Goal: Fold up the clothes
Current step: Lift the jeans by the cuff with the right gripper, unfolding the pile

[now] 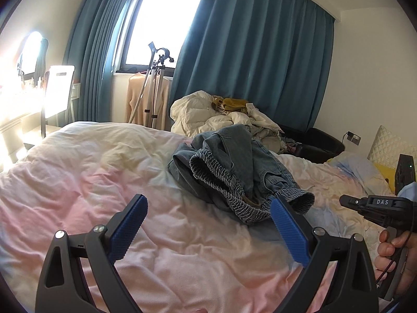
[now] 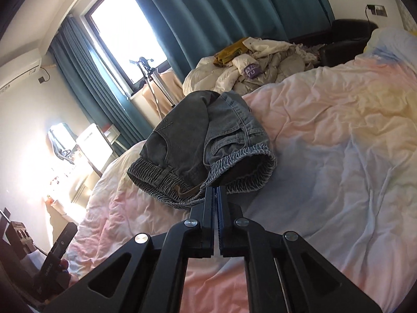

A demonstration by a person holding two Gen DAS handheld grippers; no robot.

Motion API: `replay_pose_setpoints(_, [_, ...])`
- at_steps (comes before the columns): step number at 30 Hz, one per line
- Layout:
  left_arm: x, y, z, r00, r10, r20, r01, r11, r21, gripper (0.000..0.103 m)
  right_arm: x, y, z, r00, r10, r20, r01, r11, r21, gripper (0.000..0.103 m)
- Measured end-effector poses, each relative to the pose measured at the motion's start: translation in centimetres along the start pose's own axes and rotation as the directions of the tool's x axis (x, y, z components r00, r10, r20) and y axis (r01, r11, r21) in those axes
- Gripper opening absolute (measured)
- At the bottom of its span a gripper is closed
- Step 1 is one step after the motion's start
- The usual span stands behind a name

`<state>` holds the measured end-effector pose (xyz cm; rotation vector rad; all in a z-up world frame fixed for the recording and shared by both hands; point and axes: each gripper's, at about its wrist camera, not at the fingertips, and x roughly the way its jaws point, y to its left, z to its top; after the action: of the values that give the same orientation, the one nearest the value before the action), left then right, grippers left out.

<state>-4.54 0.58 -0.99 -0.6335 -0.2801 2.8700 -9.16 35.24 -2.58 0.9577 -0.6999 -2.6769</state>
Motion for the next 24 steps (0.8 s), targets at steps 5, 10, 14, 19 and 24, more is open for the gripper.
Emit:
replay_pose_setpoints(5, [1.1, -0.3, -0.5, 0.999, -0.009, -0.039, 0.008, 1.000, -0.018, 0.097, 5.6, -2.2, -1.1, 0.981, 0.137, -0.135, -0.116, 0.981, 0.155, 0.048])
replay_pose_setpoints(10, [2.2, -0.5, -0.8, 0.998, -0.003, -0.063, 0.002, 1.000, -0.023, 0.097, 10.7, -3.7, -1.7, 0.948, 0.235, -0.215, -0.160, 0.935, 0.316, 0.067])
replay_pose_setpoints(14, [3.3, -0.6, -0.9, 0.996, -0.029, -0.085, 0.025, 0.999, -0.039, 0.097, 13.5, -4.9, -1.1, 0.950, 0.264, -0.164, -0.178, 0.894, 0.411, 0.076])
replay_pose_setpoints(19, [5.5, 0.0, -1.5, 0.988, -0.072, -0.136, 0.060, 0.994, -0.093, 0.097, 16.0, -8.4, -0.8, 0.949, 0.303, -0.084, -0.192, 0.772, 0.606, 0.077])
replay_pose_setpoints(24, [7.7, 0.9, -1.9, 0.980, -0.087, -0.180, 0.057, 0.984, -0.166, 0.097, 15.9, -10.9, -0.3, 0.957, 0.289, -0.001, -0.224, 0.746, 0.627, 0.059])
